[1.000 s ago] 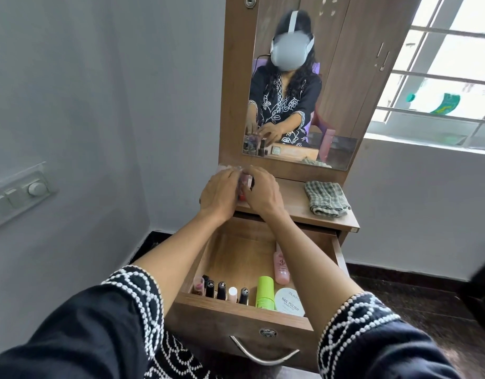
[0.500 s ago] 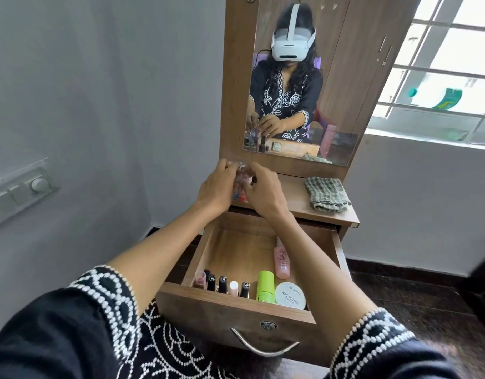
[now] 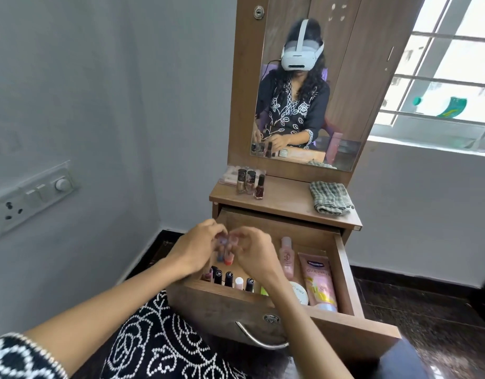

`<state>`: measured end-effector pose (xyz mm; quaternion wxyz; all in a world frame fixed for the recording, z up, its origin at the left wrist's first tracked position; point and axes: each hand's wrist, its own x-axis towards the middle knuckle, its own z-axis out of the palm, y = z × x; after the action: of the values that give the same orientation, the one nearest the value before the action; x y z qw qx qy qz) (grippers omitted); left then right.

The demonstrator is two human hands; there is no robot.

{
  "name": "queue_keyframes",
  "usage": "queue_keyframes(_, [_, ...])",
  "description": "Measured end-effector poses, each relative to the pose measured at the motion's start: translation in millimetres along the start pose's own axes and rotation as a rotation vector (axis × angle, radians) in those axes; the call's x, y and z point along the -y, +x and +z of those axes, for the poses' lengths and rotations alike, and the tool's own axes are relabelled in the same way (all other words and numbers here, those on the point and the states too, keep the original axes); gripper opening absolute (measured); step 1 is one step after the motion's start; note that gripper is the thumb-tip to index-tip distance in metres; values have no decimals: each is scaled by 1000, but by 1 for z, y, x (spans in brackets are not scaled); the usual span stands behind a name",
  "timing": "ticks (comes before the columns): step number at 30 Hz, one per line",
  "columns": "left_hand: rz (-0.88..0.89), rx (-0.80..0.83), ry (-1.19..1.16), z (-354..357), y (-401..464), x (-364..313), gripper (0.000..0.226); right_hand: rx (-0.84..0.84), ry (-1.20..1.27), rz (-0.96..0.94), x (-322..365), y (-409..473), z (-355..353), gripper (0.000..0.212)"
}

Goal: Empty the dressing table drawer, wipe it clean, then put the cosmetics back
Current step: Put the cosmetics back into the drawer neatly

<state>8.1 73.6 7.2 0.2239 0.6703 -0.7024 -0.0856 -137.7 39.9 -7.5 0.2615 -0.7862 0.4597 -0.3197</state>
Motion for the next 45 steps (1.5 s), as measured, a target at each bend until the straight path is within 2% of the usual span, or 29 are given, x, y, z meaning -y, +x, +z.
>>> queue_keyframes(6, [-55,23,-42,10,-3,11,14,74,-35,64,-3,-6,14,12])
queue_keyframes(15, [-72,41,22,15,-5,14,15,148,-42,103,-10,-3,21,18])
queue_keyframes(21, [-90,78,93,17,-7,17,22,178,-40,118,-12,-1,25,20])
queue_keyframes(40, [-110,104,65,16,-7,14,17,218,68,152,-16,1,26,19])
queue_keyframes(45, [-107,105,68,15,-8,12,21,217,82,143,-17,0,25,20])
